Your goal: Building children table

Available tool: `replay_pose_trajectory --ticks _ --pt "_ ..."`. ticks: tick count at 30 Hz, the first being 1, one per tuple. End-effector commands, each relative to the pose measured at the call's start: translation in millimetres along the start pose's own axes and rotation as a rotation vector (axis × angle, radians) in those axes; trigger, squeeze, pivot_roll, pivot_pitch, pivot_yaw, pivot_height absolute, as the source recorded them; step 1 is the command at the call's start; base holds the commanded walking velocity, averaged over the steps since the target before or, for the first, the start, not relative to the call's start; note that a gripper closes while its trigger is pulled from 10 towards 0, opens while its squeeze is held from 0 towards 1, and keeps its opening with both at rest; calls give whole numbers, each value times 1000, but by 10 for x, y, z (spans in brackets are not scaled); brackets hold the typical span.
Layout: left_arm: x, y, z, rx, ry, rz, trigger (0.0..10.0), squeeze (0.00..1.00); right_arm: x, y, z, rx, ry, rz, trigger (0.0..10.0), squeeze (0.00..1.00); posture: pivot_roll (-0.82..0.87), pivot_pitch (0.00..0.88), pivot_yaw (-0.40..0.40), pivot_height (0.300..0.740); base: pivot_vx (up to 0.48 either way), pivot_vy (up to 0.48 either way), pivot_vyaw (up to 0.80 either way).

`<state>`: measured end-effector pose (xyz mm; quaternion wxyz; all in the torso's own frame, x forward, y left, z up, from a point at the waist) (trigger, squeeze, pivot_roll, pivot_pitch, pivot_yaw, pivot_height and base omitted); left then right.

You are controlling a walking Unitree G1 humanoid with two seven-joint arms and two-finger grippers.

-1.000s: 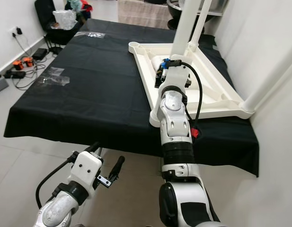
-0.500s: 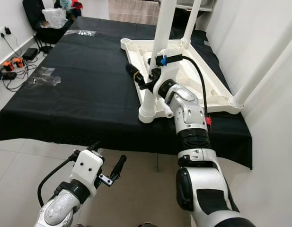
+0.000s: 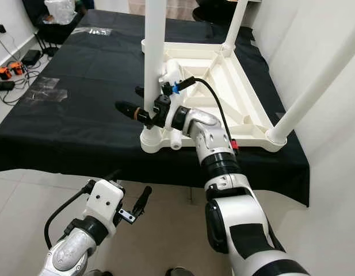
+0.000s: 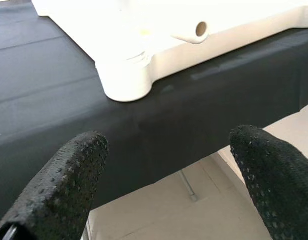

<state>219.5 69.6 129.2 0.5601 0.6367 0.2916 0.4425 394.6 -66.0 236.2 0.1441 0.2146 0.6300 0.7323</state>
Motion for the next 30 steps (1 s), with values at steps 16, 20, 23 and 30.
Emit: replay_pose_trajectory --ticks 16,20,23,30 --pt "-47 -19 -8 13 -21 -2 10000 0 -503 88 -235 -123 -791 -89 0 0 57 154 -98 740 0 0 0" --pt "-42 -15 -6 11 -21 1 10000 0 -594 85 -502 -126 -1064 -142 0 0 56 152 -98 740 0 0 0" --pt "-47 -20 -17 11 -22 5 10000 0 -527 83 -766 -137 -1325 -170 0 0 56 137 -96 740 0 0 0" --pt "-65 -26 -27 10 -25 13 10000 0 -379 43 -714 -150 -1407 -131 0 0 66 119 -99 740 0 0 0"
Point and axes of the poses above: a point about 5 cm out from each wrist's last joint towards the gripper, its own z axis pointing out of the wrist towards the gripper, its own y axis along the axis of the wrist's last joint, x = y × z, the point moved 2 cm from there along z, pointing out of the wrist towards the gripper, and after that the axes turned 4 degrees about z, right-handed, at the moved point
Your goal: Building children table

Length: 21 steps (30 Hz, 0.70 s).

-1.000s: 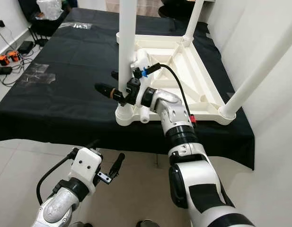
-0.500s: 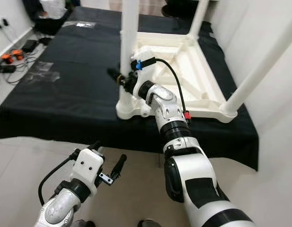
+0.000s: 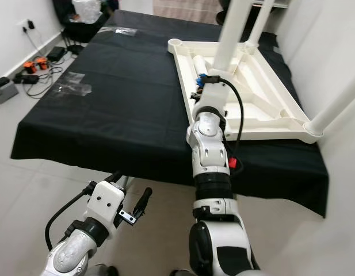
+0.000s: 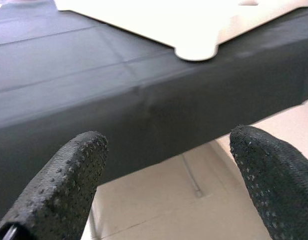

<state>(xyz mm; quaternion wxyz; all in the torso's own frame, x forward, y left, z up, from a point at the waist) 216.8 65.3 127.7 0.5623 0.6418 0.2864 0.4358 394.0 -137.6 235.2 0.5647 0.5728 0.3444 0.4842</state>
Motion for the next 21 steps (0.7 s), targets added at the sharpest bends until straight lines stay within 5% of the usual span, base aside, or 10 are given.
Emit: replay_pose_trajectory --ticks 1,3,4,6,7,9,11,12,18,21 --pt "-15 -24 -25 8 -3 14 10000 0 -86 -72 -14 31 -57 -35 0 0 67 112 -103 740 0 0 0" --pt "-19 -25 -31 8 0 16 10000 0 -53 -108 -44 57 -57 -17 0 0 71 109 -108 740 0 0 0" --pt "-21 -26 -33 8 0 16 10000 0 -17 -108 -55 57 -40 -11 10000 0 67 104 -108 740 0 0 0" --pt "-22 -28 -35 9 0 16 10000 0 9 -107 -62 56 -25 -5 10000 0 67 103 -106 740 0 0 0" --pt "-26 -31 -35 10 -2 15 10000 0 20 -49 -86 19 -24 -21 10000 933 67 103 -106 740 0 0 0" --pt "-33 -37 -35 11 -5 15 10000 0 17 15 -126 -11 -31 -36 10000 1000 66 96 -106 740 0 0 0" --pt "-37 -40 -34 12 -7 14 10000 0 2 25 -137 -9 -36 -40 10000 1000 66 96 -106 740 0 0 0" --pt "-39 -39 -34 12 -7 15 10000 0 6 38 -123 -13 -19 -34 10000 0 68 94 -107 740 0 0 0" --pt "-41 -39 -31 11 -6 15 10000 0 44 134 -67 -54 64 -3 10000 0 69 92 -108 740 0 0 0" --pt "-50 -43 -25 11 -6 13 10000 0 405 106 -48 55 595 139 10000 0 69 85 -108 740 0 0 0"
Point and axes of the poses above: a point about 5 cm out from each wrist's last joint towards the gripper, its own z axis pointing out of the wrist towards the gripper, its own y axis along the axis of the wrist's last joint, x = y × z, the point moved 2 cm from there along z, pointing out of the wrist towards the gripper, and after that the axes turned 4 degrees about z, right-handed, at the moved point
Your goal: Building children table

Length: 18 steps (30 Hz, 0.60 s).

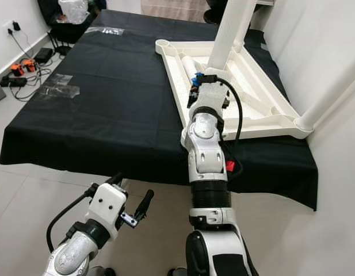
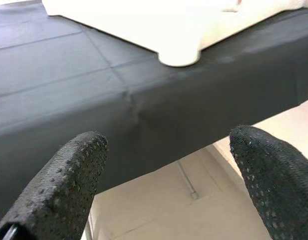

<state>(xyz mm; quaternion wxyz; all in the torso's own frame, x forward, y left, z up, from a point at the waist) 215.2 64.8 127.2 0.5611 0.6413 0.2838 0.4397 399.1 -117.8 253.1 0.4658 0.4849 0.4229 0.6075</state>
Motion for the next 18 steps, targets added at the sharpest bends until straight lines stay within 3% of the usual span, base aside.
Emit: replay_pose_trajectory --ticks 1,2,4,7,15,18 --pt "-37 -41 -13 15 -9 4 10000 0 177 -52 15 47 207 62 10000 0 69 85 -108 740 0 0 0" --pt "-38 -42 -10 14 -9 4 10000 0 338 -113 -87 126 558 87 10000 0 71 85 -109 740 0 0 0" --pt "-38 -42 -10 14 -9 4 10000 0 338 -113 -87 126 558 87 10000 0 71 85 -109 740 0 0 0" --pt "-43 -53 -15 14 -13 3 10000 0 367 -178 -213 162 772 39 10000 0 64 75 -112 740 0 0 0" --pt "-54 -69 -23 16 -28 4 10000 0 390 -249 -203 166 897 32 10000 0 70 66 -103 740 0 0 0" --pt "-50 -66 -21 14 -24 5 10000 0 488 -213 -168 148 943 63 10000 0 73 67 -108 740 0 0 0"
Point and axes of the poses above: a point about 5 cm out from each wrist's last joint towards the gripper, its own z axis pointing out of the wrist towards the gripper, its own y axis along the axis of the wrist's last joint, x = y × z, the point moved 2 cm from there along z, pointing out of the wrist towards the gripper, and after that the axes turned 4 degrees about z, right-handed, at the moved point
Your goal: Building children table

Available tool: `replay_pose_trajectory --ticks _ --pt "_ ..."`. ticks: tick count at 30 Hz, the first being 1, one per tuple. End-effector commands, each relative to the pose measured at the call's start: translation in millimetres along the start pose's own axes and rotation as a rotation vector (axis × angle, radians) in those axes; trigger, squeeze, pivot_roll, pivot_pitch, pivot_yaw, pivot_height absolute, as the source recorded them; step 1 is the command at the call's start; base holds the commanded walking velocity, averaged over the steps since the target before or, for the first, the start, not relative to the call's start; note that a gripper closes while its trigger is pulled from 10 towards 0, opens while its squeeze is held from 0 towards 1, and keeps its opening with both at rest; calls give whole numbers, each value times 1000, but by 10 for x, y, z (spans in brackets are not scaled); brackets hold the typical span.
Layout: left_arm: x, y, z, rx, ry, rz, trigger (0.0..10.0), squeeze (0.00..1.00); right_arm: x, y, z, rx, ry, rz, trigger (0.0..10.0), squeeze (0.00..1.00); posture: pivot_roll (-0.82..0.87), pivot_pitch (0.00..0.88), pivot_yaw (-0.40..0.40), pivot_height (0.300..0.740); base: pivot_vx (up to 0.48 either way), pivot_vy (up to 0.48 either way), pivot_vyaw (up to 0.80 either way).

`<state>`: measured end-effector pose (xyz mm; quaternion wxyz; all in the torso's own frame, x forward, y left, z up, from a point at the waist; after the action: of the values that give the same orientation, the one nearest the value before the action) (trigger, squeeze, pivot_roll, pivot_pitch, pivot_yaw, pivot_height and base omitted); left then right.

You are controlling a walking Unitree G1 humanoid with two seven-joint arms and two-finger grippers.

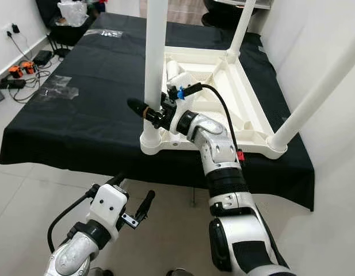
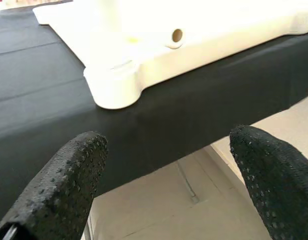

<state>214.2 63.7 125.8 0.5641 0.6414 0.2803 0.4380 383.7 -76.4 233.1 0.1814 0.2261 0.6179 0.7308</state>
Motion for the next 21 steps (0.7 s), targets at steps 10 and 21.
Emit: replay_pose_trajectory --ticks 10,21 --pt "-31 -57 -6 21 -16 5 10000 0 100 46 253 -20 52 12 0 0 77 71 -113 740 0 0 0" --pt "-32 -53 7 18 -11 -6 10000 0 -366 -66 118 -23 -507 50 0 0 65 71 -106 740 0 0 0"
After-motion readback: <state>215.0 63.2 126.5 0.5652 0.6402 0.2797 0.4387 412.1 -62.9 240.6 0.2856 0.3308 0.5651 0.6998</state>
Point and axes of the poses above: a point about 5 cm out from each wrist's last joint towards the gripper, its own z axis pointing out of the wrist towards the gripper, its own y axis along the axis of the wrist's last joint, x = y × z, the point moved 2 cm from there along z, pointing out of the wrist towards the gripper, and after that the axes turned 4 degrees about z, right-handed, at the moved point
